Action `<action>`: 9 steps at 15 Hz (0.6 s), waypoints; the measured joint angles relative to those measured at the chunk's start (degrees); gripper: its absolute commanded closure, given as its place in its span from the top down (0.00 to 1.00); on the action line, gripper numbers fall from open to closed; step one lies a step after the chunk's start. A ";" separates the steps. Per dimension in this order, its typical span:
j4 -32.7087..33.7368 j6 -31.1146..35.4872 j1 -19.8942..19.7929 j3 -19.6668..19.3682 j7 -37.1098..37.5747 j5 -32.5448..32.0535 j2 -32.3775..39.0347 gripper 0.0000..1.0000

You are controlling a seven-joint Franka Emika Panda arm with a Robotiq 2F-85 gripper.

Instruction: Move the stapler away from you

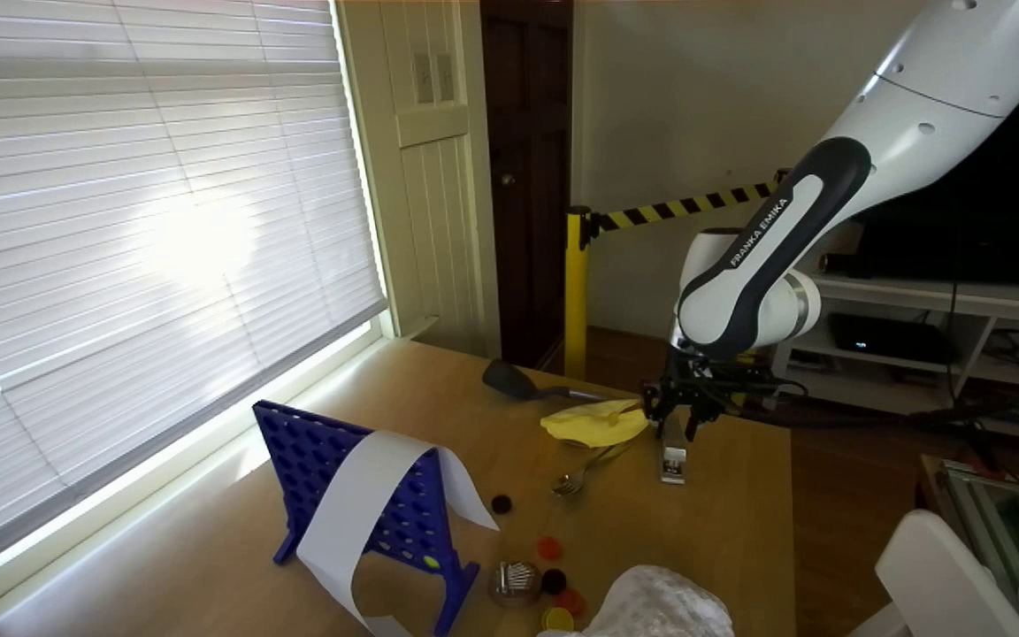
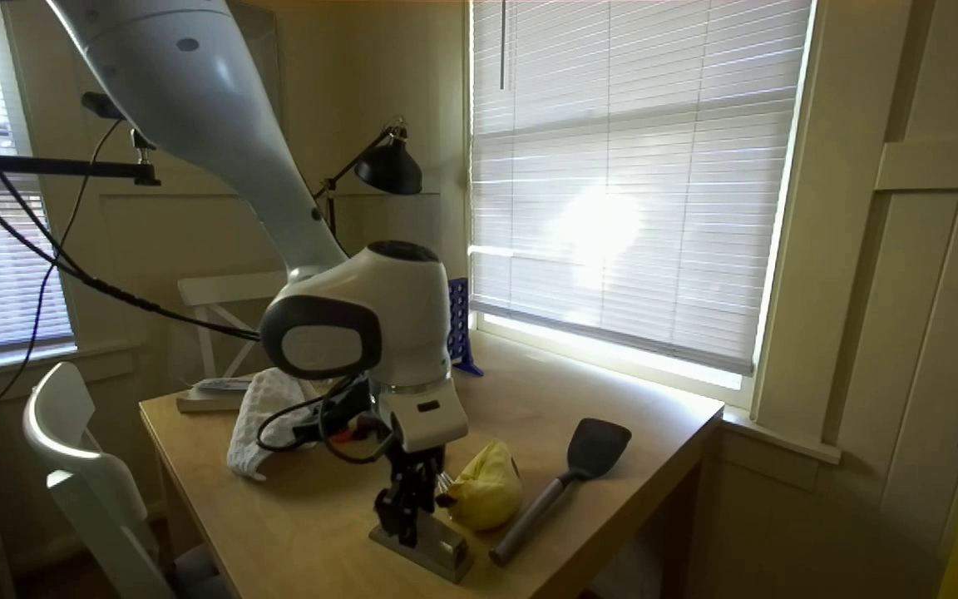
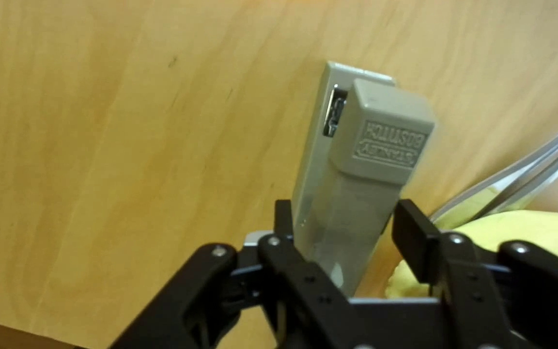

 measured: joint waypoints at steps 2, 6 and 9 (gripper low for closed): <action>0.88 0.00 0.00 -0.07 0.29 0.00 0.90 0.13; 1.19 -0.14 0.09 -0.25 1.49 -0.01 1.09 0.12; 0.97 -3.14 1.83 -2.23 3.36 -2.05 0.42 0.12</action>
